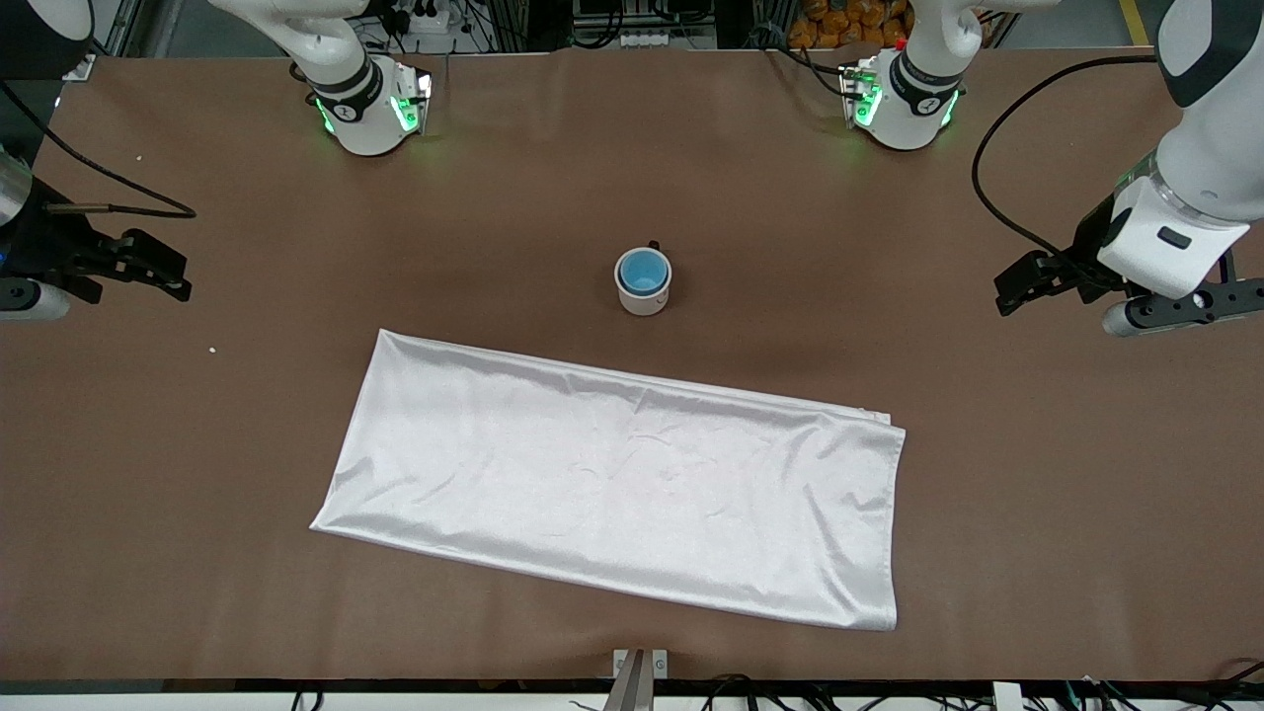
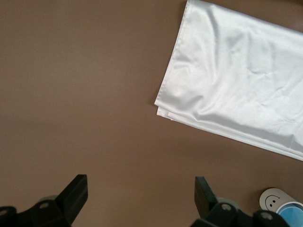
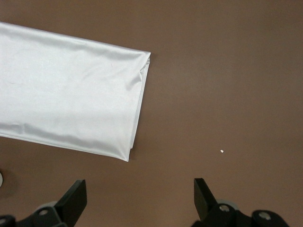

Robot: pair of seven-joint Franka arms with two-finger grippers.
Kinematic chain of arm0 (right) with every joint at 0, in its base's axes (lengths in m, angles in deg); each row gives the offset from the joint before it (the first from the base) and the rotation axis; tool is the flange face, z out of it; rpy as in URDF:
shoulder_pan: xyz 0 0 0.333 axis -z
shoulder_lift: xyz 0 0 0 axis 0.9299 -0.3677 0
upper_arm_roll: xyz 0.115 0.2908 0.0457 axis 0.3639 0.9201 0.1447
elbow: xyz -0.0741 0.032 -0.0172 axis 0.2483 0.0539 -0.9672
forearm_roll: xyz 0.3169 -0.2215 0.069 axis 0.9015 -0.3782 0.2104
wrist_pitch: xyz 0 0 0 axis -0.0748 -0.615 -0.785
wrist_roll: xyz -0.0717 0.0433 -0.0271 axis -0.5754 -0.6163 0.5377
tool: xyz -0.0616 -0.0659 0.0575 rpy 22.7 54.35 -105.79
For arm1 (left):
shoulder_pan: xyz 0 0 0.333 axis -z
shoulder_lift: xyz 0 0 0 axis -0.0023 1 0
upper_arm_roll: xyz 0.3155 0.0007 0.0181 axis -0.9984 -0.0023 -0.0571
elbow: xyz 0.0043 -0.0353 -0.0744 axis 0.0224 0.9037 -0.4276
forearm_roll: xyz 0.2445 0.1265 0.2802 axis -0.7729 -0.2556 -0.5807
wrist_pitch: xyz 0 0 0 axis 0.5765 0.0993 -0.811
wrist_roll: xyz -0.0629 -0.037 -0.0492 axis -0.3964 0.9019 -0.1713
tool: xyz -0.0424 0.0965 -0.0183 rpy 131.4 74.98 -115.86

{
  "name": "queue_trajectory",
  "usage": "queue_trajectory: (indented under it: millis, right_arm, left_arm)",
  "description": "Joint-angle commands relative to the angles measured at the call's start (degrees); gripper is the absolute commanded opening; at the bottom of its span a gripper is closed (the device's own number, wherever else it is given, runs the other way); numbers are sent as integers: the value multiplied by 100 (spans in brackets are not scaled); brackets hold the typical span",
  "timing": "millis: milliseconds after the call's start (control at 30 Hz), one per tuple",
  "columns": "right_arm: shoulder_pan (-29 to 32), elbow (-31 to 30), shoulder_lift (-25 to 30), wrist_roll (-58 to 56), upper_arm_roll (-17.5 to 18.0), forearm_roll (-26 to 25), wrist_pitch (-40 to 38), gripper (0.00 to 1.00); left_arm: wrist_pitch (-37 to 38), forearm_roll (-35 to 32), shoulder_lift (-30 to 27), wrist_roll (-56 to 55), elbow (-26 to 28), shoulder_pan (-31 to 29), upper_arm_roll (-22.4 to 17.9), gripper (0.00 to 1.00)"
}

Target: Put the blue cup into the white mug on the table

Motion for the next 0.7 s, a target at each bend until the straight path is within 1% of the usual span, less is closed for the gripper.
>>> queue_trajectory:
  millis: [0, 267, 667]
  right_arm:
    - [-6, 91, 38, -76, -20, -53, -65, 100]
    - [12, 100, 38, -85, -29, 0, -65, 100]
    - [99, 100, 38, -76, -20, 17, -188, 100]
  left_arm:
    - [81, 36, 98, 316, -218, -92, 81, 100]
    - [82, 36, 98, 658, -218, -92, 99, 100]
    - [82, 27, 98, 676, -218, -92, 99, 100]
